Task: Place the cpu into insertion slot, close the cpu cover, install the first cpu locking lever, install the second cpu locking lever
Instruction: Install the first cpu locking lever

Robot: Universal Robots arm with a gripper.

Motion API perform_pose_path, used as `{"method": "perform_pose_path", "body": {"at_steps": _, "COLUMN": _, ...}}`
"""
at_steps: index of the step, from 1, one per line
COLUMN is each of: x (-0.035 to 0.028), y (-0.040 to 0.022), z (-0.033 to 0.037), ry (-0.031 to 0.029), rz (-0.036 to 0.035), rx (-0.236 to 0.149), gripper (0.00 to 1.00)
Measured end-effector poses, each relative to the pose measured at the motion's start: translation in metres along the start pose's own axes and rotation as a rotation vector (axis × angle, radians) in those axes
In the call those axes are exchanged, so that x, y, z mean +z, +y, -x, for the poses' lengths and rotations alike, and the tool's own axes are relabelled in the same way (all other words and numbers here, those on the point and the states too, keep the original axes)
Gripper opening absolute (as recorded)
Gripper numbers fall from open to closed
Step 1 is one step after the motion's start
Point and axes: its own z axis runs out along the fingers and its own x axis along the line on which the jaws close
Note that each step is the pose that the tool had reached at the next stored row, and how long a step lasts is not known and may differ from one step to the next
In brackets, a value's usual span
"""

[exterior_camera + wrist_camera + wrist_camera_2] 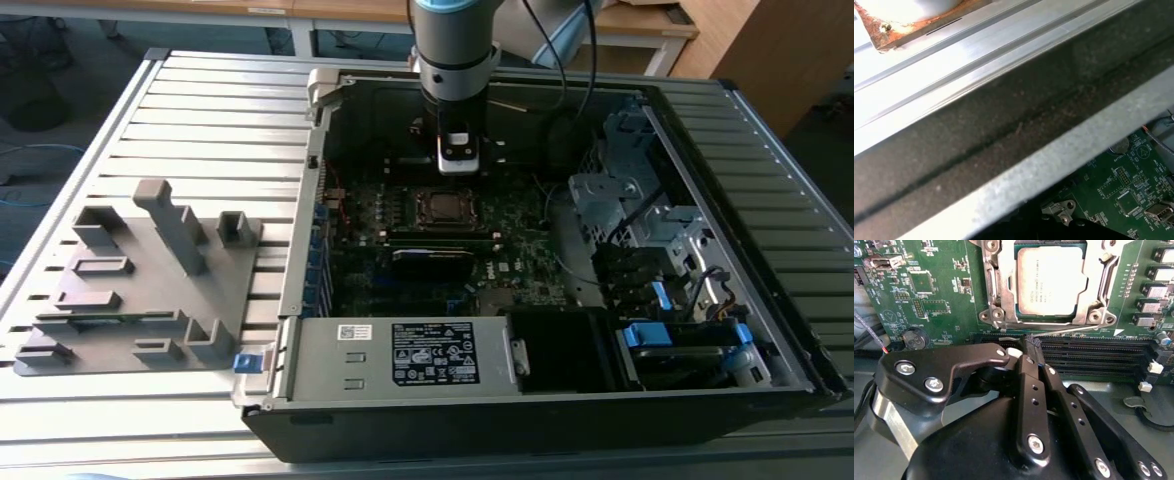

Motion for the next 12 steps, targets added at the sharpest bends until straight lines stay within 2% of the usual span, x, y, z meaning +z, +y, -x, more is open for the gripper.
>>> {"method": "perform_pose_path", "body": {"at_steps": 12, "x": 0.0003, "y": -0.0002, "z": 0.0000, "ry": -0.0014, "rz": 0.0016, "rx": -0.004, "gripper": 0.11}}
